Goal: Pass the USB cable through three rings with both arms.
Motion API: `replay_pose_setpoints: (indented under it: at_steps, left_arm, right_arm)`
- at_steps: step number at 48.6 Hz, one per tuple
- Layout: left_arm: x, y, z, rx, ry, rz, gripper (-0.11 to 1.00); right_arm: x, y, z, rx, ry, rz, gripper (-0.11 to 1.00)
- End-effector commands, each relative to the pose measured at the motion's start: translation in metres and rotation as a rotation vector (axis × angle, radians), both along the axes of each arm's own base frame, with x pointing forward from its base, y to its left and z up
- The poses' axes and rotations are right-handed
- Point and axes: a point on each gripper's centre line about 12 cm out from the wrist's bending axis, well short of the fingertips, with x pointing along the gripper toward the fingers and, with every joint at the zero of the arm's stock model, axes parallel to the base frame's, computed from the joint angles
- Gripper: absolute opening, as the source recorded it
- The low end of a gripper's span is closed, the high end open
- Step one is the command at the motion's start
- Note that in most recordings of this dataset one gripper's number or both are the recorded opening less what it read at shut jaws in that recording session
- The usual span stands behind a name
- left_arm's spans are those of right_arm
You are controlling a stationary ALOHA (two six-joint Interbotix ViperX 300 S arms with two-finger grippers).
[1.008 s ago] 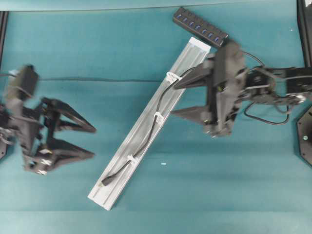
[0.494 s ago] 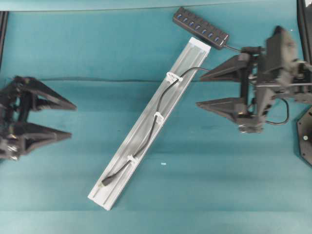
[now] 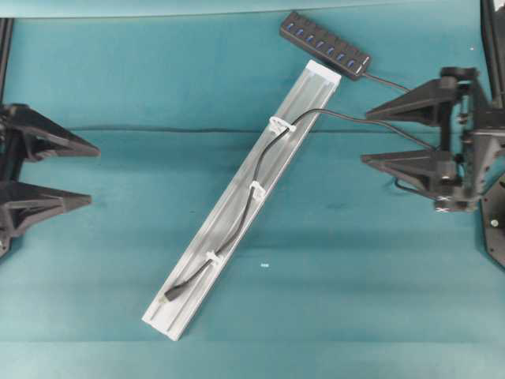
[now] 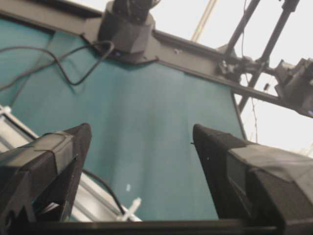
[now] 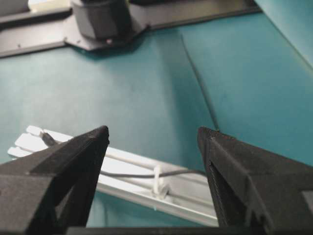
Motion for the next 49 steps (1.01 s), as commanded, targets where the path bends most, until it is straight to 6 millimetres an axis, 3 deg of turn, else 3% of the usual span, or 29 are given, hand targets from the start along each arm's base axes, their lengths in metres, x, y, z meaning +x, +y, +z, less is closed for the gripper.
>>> replay_pose_setpoints:
  at_steps: [1,32,49]
  left_arm:
    - [-0.001,0.002,0.011,0.013,-0.034,0.011,0.91]
    - [-0.014,0.002,0.023,0.136,-0.07,0.015,0.91]
    - [-0.018,0.003,0.018,0.137,0.001,0.014,0.91]
  right_arm:
    - [-0.005,0.0,0.005,0.01,-0.026,-0.004,0.81]
    - [-0.051,0.007,0.012,0.065,-0.159,-0.011,0.81]
    - [-0.057,0.008,0.01,0.057,-0.172,-0.01,0.81]
